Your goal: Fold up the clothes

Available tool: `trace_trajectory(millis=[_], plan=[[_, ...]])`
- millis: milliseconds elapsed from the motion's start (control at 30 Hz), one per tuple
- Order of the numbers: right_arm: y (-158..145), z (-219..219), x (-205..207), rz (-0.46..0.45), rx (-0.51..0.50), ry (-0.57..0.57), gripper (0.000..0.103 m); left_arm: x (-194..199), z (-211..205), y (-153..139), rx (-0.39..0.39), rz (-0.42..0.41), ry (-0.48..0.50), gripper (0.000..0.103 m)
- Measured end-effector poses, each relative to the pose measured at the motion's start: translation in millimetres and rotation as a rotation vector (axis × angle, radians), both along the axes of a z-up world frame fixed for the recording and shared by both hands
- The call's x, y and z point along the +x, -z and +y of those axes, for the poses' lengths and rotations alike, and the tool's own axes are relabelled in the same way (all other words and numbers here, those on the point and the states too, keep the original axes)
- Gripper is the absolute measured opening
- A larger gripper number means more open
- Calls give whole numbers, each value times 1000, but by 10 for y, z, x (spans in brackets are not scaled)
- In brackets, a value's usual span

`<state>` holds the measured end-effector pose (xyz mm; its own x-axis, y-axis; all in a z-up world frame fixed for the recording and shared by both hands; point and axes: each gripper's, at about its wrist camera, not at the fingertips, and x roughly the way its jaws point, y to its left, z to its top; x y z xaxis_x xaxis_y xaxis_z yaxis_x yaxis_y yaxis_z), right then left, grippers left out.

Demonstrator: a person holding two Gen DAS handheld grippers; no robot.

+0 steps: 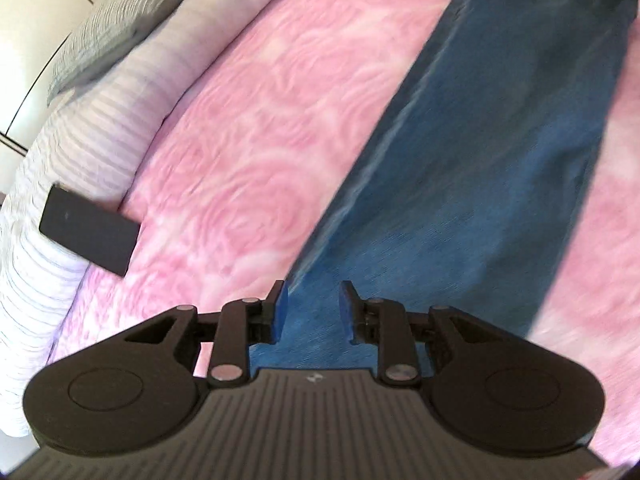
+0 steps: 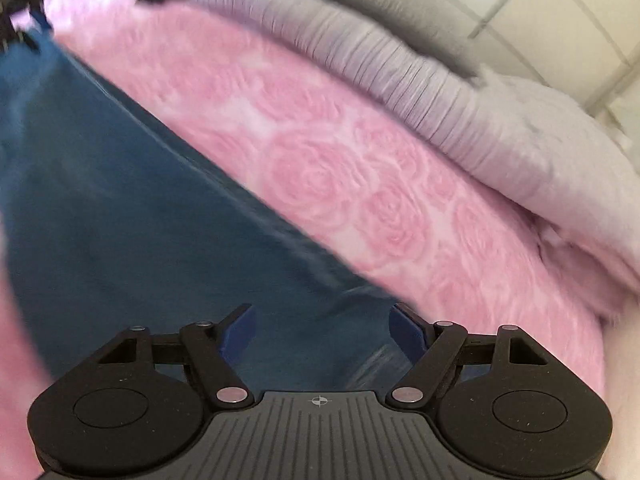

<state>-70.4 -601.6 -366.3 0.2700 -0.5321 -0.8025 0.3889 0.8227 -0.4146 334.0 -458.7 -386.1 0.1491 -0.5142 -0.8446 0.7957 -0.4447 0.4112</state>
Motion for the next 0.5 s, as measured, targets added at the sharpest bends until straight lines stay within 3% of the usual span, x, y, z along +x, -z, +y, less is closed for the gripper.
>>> trace_trajectory(millis=[167,233,367,500], plan=[[248,-684,154,248,118,-136,64,218,-57,199,29,35,-12,30],[318,-853,142,244,172,-97,63,289,-46,255,31,60,-14,30],[340,-916,195,225,170,-92,63,427,-47,180,43,123,-56,31],[367,-960,243,240,193,-102,59,593,-54,154,93,93,-53,31]])
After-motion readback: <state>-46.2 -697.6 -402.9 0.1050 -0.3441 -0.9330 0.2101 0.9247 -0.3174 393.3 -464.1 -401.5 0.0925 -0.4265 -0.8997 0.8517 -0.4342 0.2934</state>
